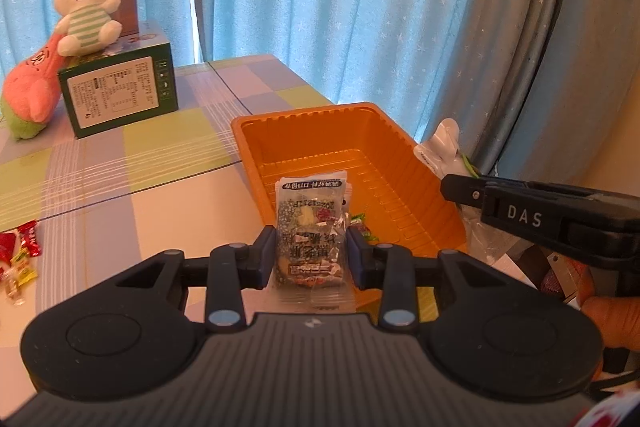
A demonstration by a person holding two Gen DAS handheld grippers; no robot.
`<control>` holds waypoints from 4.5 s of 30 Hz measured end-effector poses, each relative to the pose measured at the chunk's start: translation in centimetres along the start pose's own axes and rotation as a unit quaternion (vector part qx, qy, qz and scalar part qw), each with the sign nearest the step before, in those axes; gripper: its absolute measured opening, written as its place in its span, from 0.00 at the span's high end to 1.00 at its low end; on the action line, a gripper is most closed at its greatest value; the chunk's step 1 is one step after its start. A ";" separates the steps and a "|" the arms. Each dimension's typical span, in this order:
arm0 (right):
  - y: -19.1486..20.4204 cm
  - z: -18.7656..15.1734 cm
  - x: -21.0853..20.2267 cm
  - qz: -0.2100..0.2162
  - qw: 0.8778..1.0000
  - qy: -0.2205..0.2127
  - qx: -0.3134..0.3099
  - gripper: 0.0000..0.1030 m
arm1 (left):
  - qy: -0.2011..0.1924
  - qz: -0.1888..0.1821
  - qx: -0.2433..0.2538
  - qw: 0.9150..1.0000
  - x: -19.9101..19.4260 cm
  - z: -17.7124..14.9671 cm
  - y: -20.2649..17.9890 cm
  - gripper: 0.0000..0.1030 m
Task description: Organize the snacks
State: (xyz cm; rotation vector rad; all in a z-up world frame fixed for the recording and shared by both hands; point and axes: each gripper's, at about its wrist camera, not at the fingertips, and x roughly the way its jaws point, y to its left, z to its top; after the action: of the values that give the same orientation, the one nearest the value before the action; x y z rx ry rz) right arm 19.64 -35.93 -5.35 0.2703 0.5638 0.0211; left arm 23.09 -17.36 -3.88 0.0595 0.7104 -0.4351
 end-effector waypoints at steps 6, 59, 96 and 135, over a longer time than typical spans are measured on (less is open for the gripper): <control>-1.5 -0.4 2.0 -0.002 1.000 0.006 0.017 0.77 | 0.008 -0.011 0.002 1.000 3.1 0.7 -0.3 0.68; 1.1 -2.2 -4.0 0.016 0.999 -0.010 0.044 0.39 | -0.014 0.052 -0.068 0.996 -7.5 -4.9 5.7 0.46; 17.3 -7.8 -7.3 0.103 0.989 0.069 -0.078 0.37 | -0.039 0.161 -0.135 0.977 -21.4 -11.0 16.0 0.37; 29.2 -10.1 9.1 0.166 0.967 0.095 -0.168 0.38 | 0.044 0.131 -0.004 0.990 -7.6 -11.1 31.6 0.55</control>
State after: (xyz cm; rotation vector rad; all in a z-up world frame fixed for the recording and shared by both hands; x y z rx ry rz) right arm 23.52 -4.42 -10.79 0.0287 0.6890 0.4676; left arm 23.96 16.38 -10.40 0.1638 0.7795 -0.1782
